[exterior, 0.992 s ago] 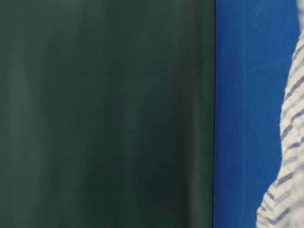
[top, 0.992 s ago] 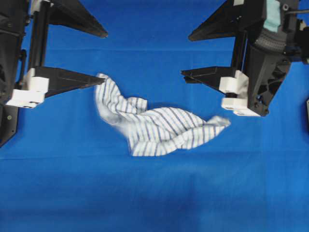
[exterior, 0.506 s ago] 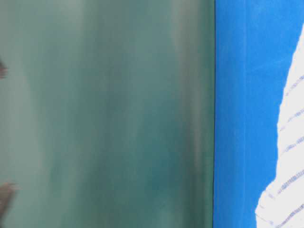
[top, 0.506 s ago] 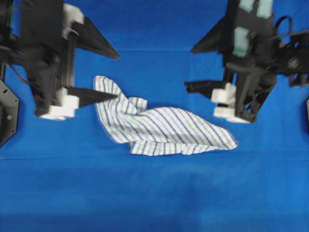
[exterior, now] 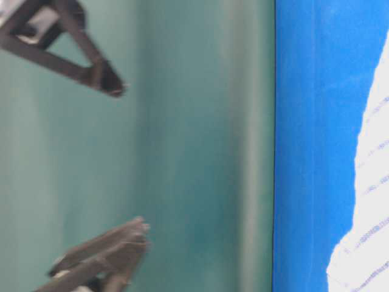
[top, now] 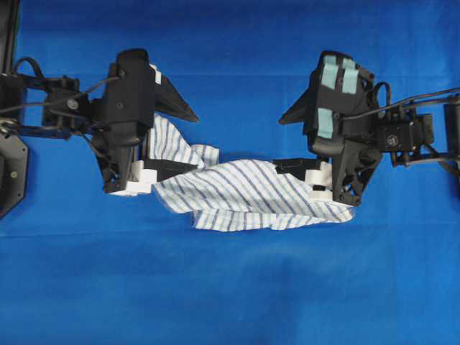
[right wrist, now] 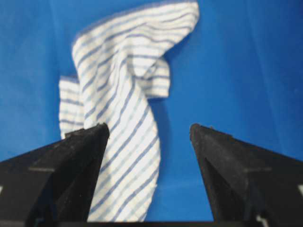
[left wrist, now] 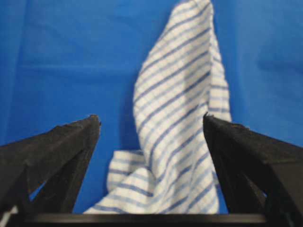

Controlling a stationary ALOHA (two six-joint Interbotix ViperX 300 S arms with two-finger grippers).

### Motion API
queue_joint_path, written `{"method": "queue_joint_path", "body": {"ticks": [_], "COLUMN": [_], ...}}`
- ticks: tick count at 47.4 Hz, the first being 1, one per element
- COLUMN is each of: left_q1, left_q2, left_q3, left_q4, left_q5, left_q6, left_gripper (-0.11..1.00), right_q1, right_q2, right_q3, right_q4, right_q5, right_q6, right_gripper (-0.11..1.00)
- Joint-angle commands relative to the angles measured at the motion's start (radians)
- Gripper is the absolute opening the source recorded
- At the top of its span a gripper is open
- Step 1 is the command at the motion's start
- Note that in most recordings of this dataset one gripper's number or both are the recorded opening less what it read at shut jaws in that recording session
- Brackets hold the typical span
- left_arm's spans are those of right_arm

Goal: Lift the towel with both arms.

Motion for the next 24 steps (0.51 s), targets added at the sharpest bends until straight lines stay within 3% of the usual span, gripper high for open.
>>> {"method": "queue_joint_path", "body": {"ticks": [1, 24], "left_q1": [-0.002, 0.0], "left_q2": [0.012, 0.224], "left_q3": [0.008, 0.083], "left_q4": [-0.003, -0.003], "left_q5": [-0.046, -0.235], "left_q6": [0.003, 0.005], "left_gripper": [0.91, 0.91], "right_q1": [-0.015, -0.074], "right_q2": [0.002, 0.115], "right_q3": [0.032, 0.207], "right_q4": [-0.003, -0.003], "right_q5": [-0.058, -0.295], "right_q6": [0.009, 0.06], "right_gripper": [0.68, 0.68]}}
